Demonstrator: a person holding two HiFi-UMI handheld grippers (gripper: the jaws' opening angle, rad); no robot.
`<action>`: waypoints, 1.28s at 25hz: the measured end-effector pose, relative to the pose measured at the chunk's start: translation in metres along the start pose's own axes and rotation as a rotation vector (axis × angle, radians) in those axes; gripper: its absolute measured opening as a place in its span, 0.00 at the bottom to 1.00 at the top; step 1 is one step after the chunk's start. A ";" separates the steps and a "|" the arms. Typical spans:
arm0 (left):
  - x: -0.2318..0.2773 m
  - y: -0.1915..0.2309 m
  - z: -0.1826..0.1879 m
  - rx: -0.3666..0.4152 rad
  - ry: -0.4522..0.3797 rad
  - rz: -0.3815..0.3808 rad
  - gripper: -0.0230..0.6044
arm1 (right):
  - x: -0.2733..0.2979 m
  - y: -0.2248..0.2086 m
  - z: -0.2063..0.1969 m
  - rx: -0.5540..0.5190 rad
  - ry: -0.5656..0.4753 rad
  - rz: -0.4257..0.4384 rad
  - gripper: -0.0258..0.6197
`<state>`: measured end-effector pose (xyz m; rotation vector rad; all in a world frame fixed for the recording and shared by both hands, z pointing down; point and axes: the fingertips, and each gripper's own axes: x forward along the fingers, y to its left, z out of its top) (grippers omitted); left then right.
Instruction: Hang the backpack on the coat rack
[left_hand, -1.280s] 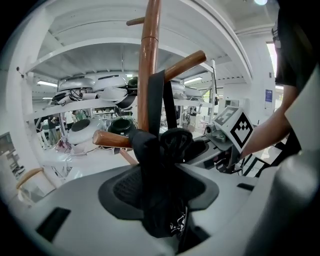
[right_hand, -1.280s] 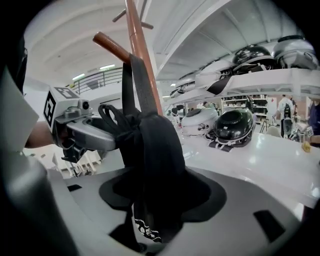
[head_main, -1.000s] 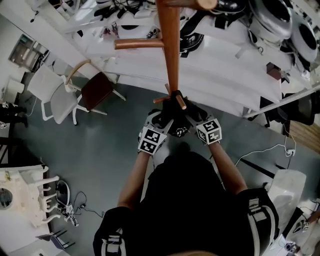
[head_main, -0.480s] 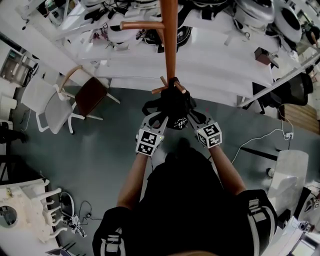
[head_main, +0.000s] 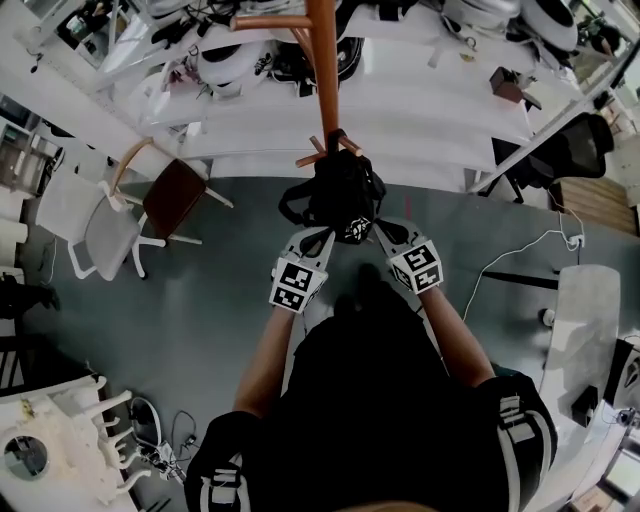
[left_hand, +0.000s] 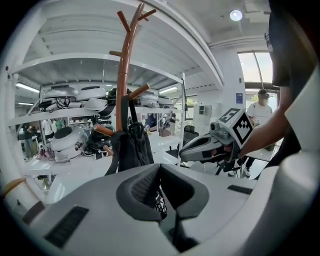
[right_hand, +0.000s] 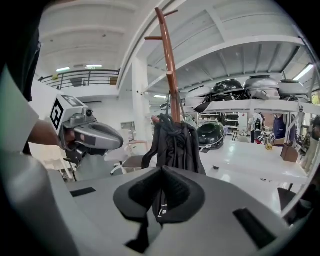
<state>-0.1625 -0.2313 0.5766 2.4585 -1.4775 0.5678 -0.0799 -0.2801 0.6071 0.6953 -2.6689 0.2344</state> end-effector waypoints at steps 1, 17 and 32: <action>-0.001 -0.004 -0.001 0.000 -0.001 -0.010 0.07 | -0.003 0.002 -0.001 -0.004 -0.002 -0.004 0.06; -0.028 -0.036 -0.025 0.026 0.008 -0.079 0.07 | -0.030 0.044 -0.015 -0.022 0.000 -0.039 0.06; -0.038 -0.035 -0.029 0.052 -0.002 -0.092 0.07 | -0.031 0.048 -0.008 0.030 -0.018 -0.050 0.06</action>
